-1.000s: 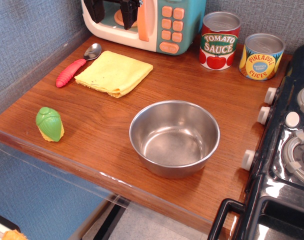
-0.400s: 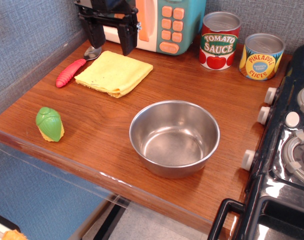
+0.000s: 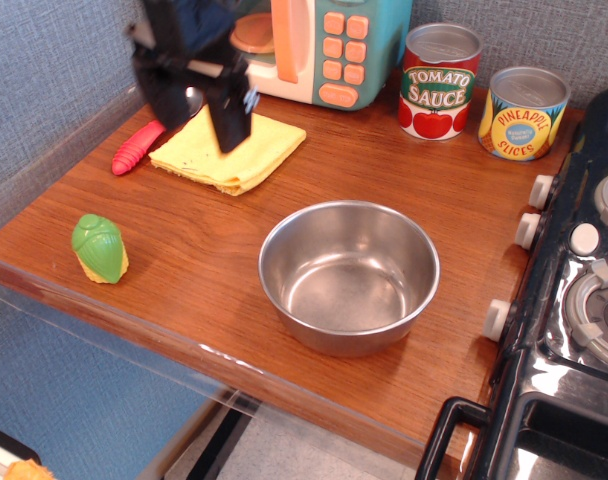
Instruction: Bring the bowl close to the cans.
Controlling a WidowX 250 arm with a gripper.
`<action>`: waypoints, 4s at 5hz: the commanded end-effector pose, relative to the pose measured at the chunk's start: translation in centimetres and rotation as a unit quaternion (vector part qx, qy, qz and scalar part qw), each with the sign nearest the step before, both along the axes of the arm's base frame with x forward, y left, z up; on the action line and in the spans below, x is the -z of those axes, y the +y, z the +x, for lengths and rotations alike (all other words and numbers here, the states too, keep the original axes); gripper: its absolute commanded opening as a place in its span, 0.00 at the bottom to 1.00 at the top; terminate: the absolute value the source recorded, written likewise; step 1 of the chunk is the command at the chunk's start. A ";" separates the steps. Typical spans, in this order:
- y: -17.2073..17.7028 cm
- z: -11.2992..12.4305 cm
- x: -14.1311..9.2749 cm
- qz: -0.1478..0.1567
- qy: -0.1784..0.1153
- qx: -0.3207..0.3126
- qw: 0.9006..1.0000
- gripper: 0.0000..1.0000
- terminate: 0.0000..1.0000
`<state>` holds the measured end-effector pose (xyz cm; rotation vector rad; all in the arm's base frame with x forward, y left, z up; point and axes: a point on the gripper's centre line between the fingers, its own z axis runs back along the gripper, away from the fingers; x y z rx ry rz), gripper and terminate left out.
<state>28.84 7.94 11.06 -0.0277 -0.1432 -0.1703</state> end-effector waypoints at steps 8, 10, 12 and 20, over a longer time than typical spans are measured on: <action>-4.9 0.5 7.4 0.012 0.013 -0.058 0.998 0.00 0.00; -4.9 -0.1 6.6 0.005 0.011 -0.045 0.999 0.00 0.00; -6.2 -0.2 4.5 -0.019 0.002 -0.010 1.000 0.00 0.00; -3.4 12.3 3.4 -0.028 -0.003 -0.111 0.993 0.00 0.00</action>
